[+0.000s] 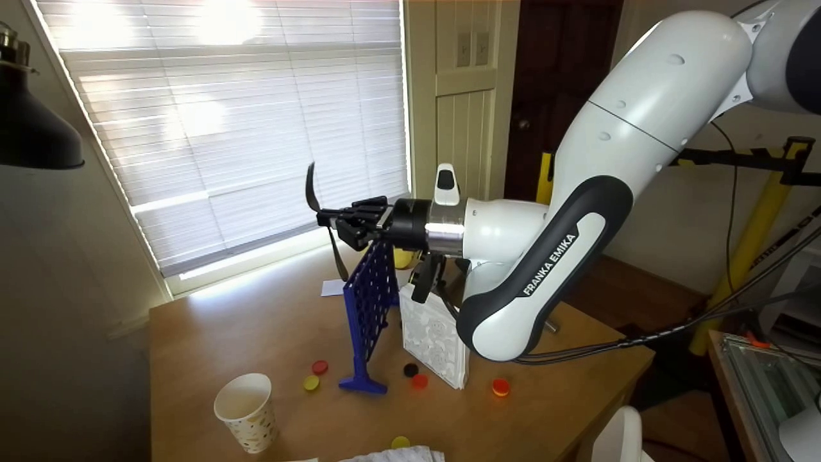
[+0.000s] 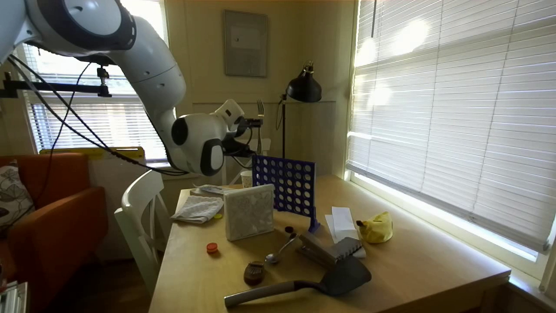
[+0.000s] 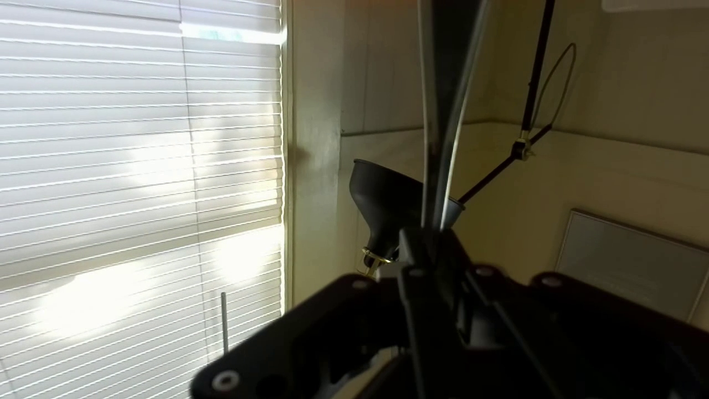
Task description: Put the silver fork inside the blue object
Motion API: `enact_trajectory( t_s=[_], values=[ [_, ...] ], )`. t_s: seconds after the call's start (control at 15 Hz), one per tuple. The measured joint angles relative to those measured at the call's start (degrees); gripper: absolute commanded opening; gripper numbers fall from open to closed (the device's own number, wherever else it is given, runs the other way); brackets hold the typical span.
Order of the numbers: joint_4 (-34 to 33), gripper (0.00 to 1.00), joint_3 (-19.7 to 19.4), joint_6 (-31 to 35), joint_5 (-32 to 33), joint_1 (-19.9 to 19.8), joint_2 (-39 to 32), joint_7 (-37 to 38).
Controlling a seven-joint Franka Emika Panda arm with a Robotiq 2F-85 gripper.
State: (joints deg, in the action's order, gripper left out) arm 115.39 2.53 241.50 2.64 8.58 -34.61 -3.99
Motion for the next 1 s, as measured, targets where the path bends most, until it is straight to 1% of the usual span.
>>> enact_trajectory(
  t_s=[0.4,0.47,1.0],
  values=[
    [1.6,0.02,0.0,0.0,0.0,0.0,1.1,-0.1],
    [1.6,0.1,0.0,0.0,0.0,0.0,1.2,-0.1],
    [1.5,0.1,0.0,-0.3,0.0,0.0,1.0,-0.1]
  ],
)
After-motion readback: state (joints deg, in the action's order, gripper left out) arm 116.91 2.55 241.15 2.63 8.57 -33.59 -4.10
